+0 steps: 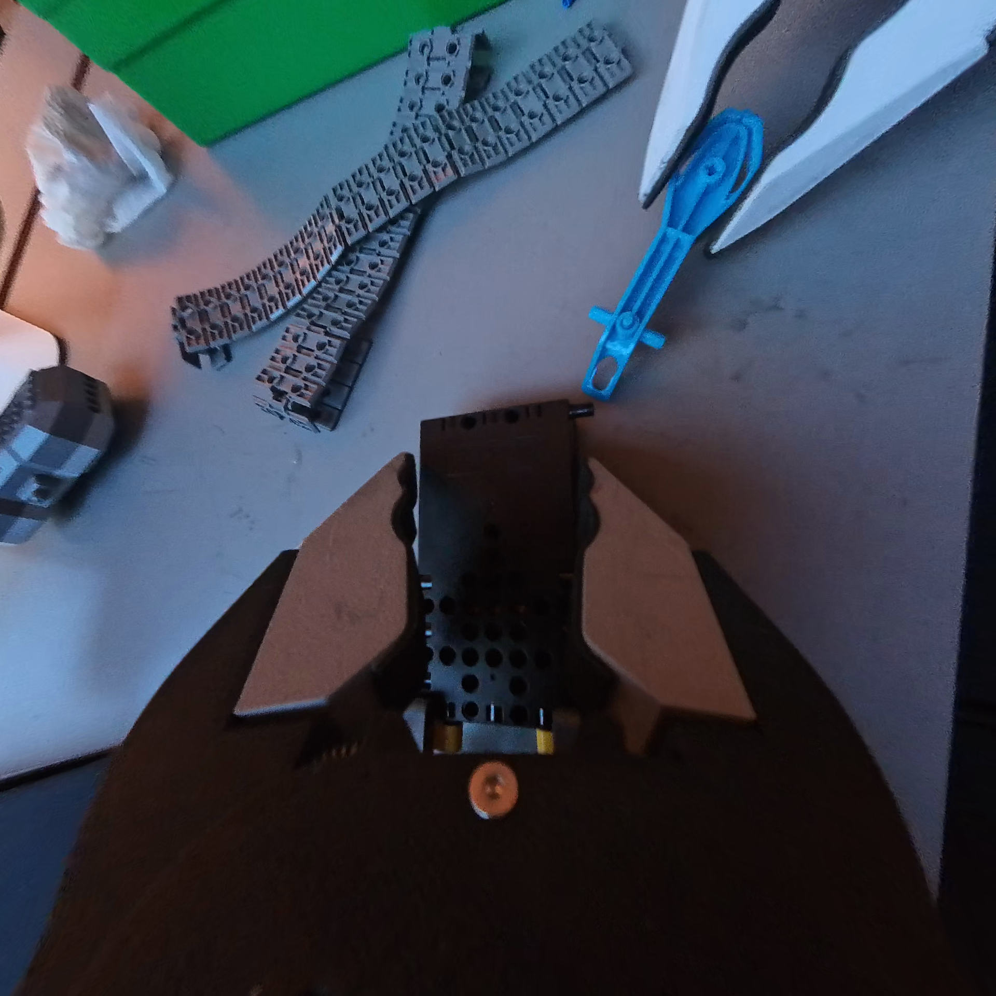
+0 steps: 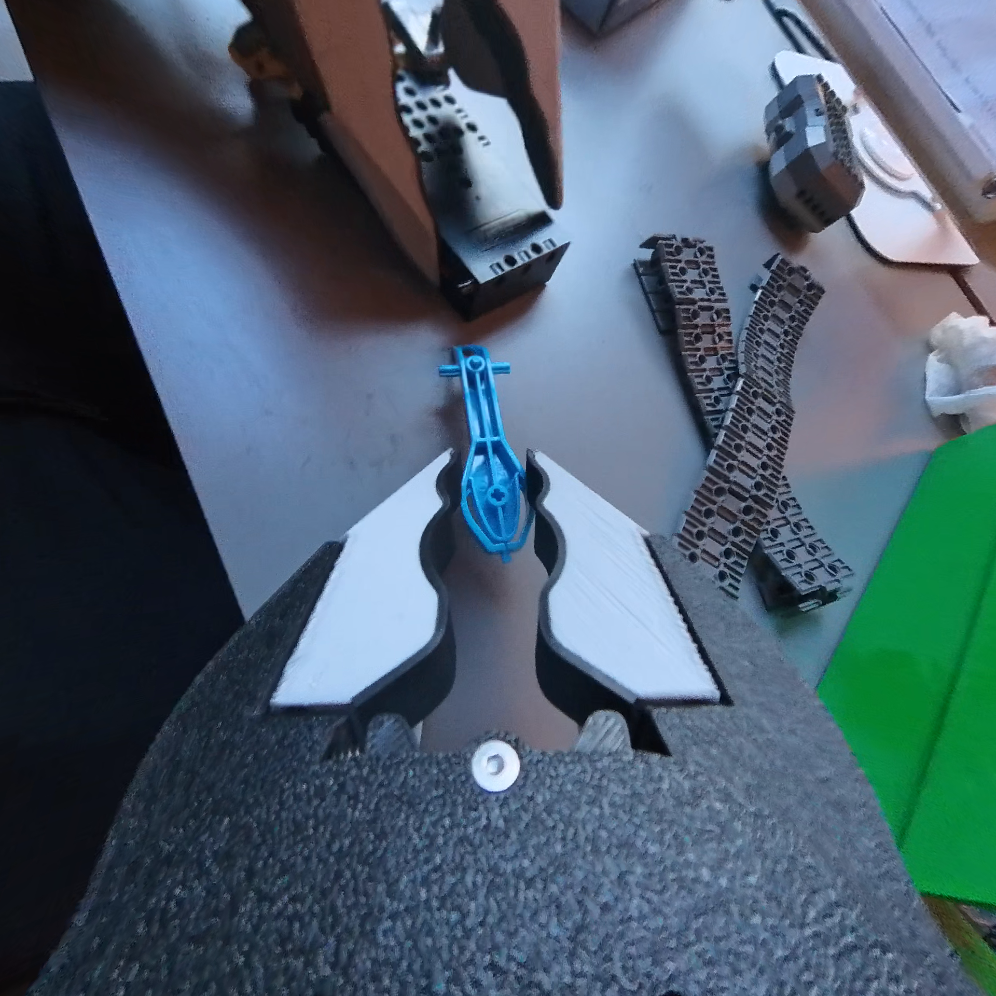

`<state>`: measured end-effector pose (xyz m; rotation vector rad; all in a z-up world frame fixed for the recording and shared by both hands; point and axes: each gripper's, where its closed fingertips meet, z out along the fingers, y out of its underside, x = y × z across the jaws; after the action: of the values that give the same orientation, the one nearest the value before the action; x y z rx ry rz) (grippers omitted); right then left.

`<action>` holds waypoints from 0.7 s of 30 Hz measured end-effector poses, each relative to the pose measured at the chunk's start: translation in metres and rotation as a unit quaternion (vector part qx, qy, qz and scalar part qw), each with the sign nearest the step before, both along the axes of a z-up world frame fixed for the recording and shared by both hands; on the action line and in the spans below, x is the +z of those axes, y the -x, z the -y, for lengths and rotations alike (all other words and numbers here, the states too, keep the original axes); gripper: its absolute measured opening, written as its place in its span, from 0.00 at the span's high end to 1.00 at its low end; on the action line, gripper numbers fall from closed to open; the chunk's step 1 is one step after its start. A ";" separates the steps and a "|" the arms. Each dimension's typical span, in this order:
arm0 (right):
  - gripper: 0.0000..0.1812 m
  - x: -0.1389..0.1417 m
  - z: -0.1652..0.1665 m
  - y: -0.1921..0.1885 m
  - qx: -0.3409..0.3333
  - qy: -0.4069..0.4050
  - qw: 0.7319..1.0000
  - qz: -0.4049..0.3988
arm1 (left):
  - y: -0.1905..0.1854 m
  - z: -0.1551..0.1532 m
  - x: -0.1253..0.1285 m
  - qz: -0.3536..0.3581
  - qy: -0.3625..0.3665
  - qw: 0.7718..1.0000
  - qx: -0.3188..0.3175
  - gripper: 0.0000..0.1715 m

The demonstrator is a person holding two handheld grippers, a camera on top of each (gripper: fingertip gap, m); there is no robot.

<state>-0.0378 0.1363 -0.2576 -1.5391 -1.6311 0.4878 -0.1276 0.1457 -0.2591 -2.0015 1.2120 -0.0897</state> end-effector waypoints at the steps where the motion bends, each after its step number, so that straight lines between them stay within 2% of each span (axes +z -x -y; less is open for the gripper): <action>1: 0.89 0.003 0.001 0.001 0.000 0.010 1.000 -0.011 | -0.001 0.002 0.003 0.003 -0.008 1.000 -0.004 0.67; 5: 0.90 0.011 0.005 0.002 0.003 0.068 0.997 -0.045 | -0.010 0.012 0.019 0.002 -0.055 0.998 -0.029 0.69; 6: 0.91 0.014 0.006 0.002 0.006 0.080 0.995 -0.055 | -0.014 0.016 0.022 -0.004 -0.068 0.997 -0.043 0.69; 7: 1.00 0.018 0.007 0.003 0.007 0.089 0.994 -0.070 | -0.020 0.021 0.024 -0.010 -0.078 0.995 -0.056 0.70; 8: 1.00 0.023 0.009 0.004 0.009 0.100 0.991 -0.086 | -0.025 0.025 0.025 -0.015 -0.087 0.994 -0.064 0.70; 11: 1.00 0.025 0.013 0.008 0.015 0.123 0.988 -0.095 | -0.042 0.032 0.017 -0.027 -0.088 0.992 -0.082 0.74; 14: 1.00 0.016 -0.001 0.001 -0.016 0.100 0.993 -0.066 | -0.039 0.025 -0.001 -0.086 -0.084 0.991 -0.062 0.78; 18: 1.00 0.031 0.002 -0.010 -0.005 0.162 0.980 -0.113 | -0.041 0.020 -0.002 -0.125 -0.097 0.986 -0.043 0.84; 21: 1.00 0.031 0.013 -0.007 0.019 0.214 0.969 -0.123 | -0.064 0.028 0.001 -0.078 -0.079 0.992 -0.067 0.81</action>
<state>-0.0305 0.1233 -0.2266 -1.6737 -1.4226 1.0651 -0.0634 0.1176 -0.2582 -1.8147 1.4071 0.0954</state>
